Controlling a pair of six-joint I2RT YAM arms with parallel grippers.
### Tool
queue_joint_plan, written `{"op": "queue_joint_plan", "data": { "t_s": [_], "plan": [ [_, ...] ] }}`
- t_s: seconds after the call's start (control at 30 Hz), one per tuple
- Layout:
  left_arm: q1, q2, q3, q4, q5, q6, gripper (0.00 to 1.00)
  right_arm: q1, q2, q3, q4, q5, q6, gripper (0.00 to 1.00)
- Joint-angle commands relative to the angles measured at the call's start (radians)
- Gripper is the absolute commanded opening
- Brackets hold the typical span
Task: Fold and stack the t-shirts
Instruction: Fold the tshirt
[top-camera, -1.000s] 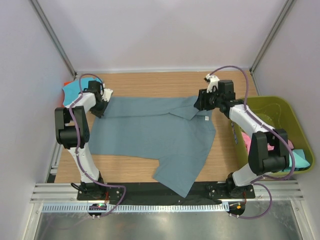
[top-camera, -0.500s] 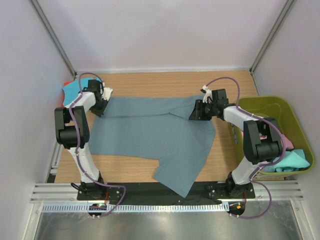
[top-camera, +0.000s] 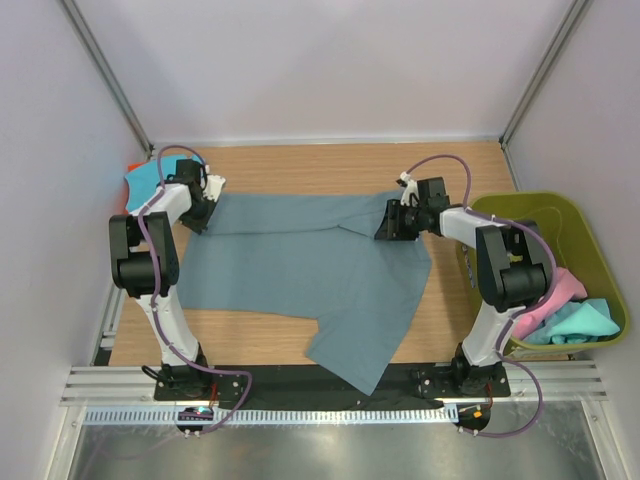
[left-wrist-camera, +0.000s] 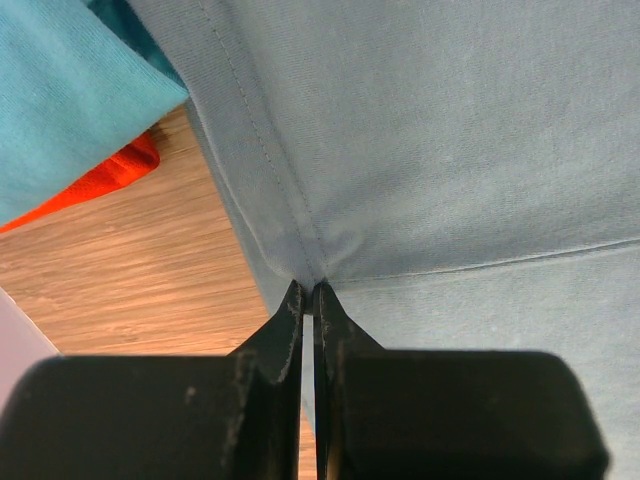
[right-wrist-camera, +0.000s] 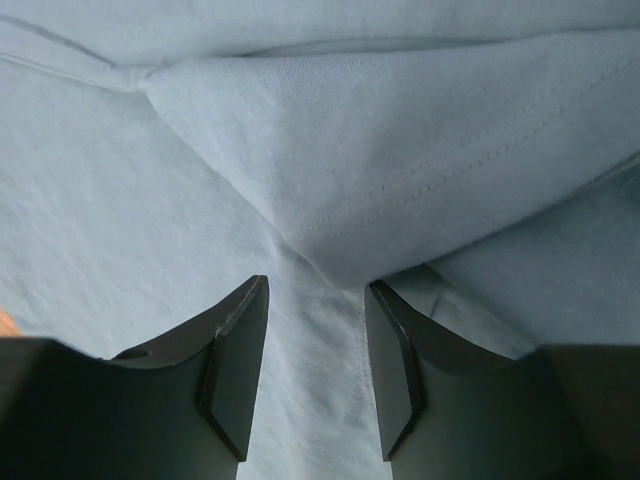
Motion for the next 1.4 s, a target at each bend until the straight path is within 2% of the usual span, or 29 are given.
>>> {"op": "queue_joint_plan", "data": {
  "t_s": [0.0, 0.3, 0.4, 0.43, 0.53, 0.77, 1.07, 1.2, 1.23, 1.27, 1.3, 1.37],
  "plan": [
    [0.012, -0.01, 0.031, 0.002, -0.012, -0.006, 0.0, 0.011, 0.012, 0.049, 0.058, 0.001, -0.001, 0.49],
    [0.012, -0.005, 0.031, 0.0, -0.017, -0.007, 0.0, 0.026, 0.016, 0.049, 0.068, -0.025, 0.0, 0.37],
    [0.012, -0.005, 0.031, 0.0, -0.017, -0.01, 0.0, 0.029, 0.008, 0.041, 0.065, -0.029, -0.006, 0.24],
    [0.012, -0.004, 0.031, 0.0, -0.017, -0.009, 0.0, 0.029, 0.005, 0.04, 0.063, -0.028, -0.006, 0.15],
    [0.012, -0.007, 0.033, 0.002, -0.019, -0.009, 0.0, 0.029, -0.015, 0.029, 0.057, -0.025, -0.003, 0.02],
    [0.012, -0.011, 0.031, 0.005, -0.02, -0.01, 0.0, 0.037, -0.147, -0.023, 0.032, -0.04, 0.069, 0.01],
    [0.012, -0.017, 0.034, 0.007, -0.014, -0.012, 0.0, 0.092, -0.307, -0.204, 0.072, -0.06, 0.232, 0.02],
    [0.012, -0.024, 0.03, 0.01, -0.012, -0.013, 0.0, 0.093, -0.32, -0.258, 0.1, -0.045, 0.278, 0.08],
    [0.011, -0.025, 0.03, 0.008, -0.012, -0.013, 0.0, 0.095, -0.32, -0.255, 0.097, -0.037, 0.275, 0.38],
    [0.011, -0.027, 0.028, 0.01, -0.012, -0.012, 0.0, 0.093, -0.32, -0.244, 0.08, -0.004, 0.273, 0.49],
    [0.012, -0.028, 0.028, 0.01, -0.014, -0.013, 0.0, 0.09, -0.319, -0.22, 0.075, 0.003, 0.267, 0.57],
    [0.012, -0.031, 0.025, 0.01, -0.015, -0.012, 0.0, 0.081, -0.308, -0.189, 0.081, 0.006, 0.264, 0.6]
  ]
}}
